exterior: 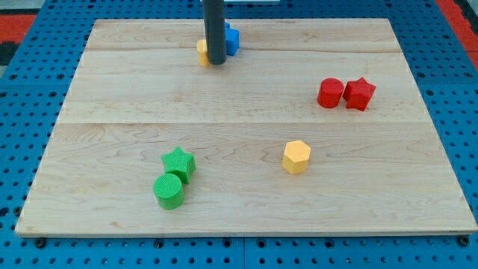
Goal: Slide the yellow hexagon to the center of the board
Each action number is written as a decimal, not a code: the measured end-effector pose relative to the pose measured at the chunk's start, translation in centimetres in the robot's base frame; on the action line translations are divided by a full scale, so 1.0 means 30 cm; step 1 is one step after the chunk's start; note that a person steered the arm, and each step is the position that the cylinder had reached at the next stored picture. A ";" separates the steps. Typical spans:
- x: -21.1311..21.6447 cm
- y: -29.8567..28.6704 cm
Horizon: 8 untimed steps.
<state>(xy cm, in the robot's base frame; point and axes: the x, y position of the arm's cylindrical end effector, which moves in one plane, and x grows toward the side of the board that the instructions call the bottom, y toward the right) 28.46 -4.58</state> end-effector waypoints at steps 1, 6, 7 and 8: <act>0.084 -0.002; 0.667 0.424; 0.497 0.372; 0.541 0.382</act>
<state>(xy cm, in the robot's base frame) 44.67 6.88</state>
